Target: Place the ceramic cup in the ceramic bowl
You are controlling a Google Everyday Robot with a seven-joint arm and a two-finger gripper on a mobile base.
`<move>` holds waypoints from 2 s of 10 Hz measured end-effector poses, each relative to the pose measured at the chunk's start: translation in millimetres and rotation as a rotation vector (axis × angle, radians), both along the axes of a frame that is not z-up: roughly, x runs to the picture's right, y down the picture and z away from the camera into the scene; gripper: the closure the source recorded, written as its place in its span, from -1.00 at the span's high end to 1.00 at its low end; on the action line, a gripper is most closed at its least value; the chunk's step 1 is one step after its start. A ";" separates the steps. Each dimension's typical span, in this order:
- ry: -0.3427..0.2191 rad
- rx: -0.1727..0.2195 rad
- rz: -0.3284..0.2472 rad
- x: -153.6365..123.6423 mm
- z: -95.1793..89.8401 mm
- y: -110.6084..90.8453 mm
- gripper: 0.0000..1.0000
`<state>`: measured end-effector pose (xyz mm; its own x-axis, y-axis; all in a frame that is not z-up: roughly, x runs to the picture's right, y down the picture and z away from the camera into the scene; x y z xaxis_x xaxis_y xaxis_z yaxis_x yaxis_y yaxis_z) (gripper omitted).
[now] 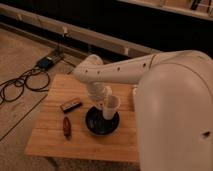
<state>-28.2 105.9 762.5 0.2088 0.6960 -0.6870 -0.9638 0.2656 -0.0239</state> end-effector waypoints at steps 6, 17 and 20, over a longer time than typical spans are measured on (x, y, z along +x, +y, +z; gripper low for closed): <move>-0.041 -0.044 -0.052 -27.8 22.0 38.9 -0.99; -0.029 -0.055 -0.095 -27.9 24.4 43.8 0.60; -0.023 -0.063 -0.109 -26.6 18.8 41.7 0.60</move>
<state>-54.8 147.6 781.3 0.2971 0.6237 -0.7230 -0.9284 0.3656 -0.0662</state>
